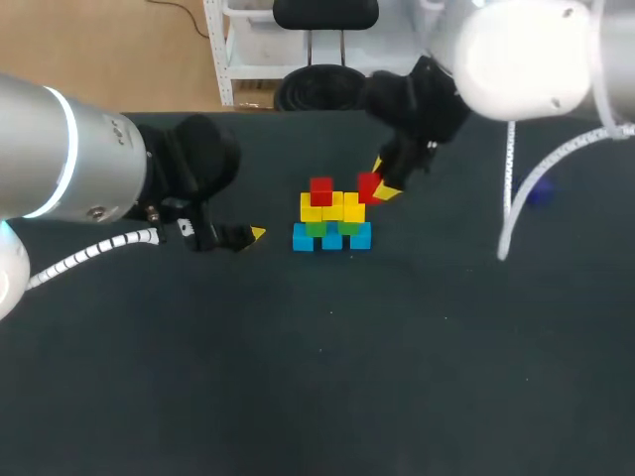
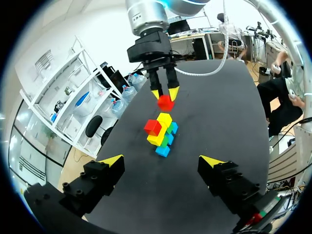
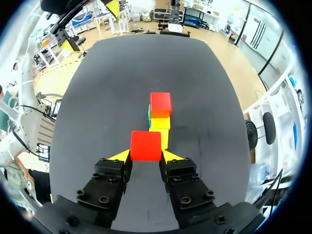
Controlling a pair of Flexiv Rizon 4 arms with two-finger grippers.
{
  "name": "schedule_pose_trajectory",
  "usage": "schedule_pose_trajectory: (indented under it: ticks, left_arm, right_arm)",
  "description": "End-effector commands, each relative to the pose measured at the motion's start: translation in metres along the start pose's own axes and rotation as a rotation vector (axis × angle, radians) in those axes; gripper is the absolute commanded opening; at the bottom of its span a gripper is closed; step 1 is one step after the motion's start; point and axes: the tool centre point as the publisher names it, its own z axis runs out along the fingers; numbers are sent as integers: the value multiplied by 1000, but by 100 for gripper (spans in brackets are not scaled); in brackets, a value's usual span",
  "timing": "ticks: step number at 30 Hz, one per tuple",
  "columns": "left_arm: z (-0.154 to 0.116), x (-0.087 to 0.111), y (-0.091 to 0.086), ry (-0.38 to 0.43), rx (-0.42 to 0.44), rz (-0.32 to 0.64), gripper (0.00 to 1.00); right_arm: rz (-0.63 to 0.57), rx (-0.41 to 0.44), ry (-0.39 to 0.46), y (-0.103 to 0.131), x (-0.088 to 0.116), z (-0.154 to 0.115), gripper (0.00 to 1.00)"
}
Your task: Place the blue cubes, place green cubes on the blue cubes, place the yellow cubes on the green cubes, then place the red cubes on the yellow cubes, and place purple cube on the red cubes.
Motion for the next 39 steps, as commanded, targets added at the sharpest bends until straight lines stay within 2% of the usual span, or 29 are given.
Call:
schedule_pose_trajectory:
  ticks: [1, 11, 39]
  left_arm:
    - [1, 0, -1, 1, -6, -1, 100]
    - [1, 0, -1, 1, -6, -1, 100]
    - [1, 0, -1, 1, -6, -1, 100]
  right_arm:
    - [0, -23, 10, -5, -6, 3, 0]
    - [2, -24, 31, -7, -9, 10, 0]
    - [33, -5, 12, -9, -15, 24, 0]
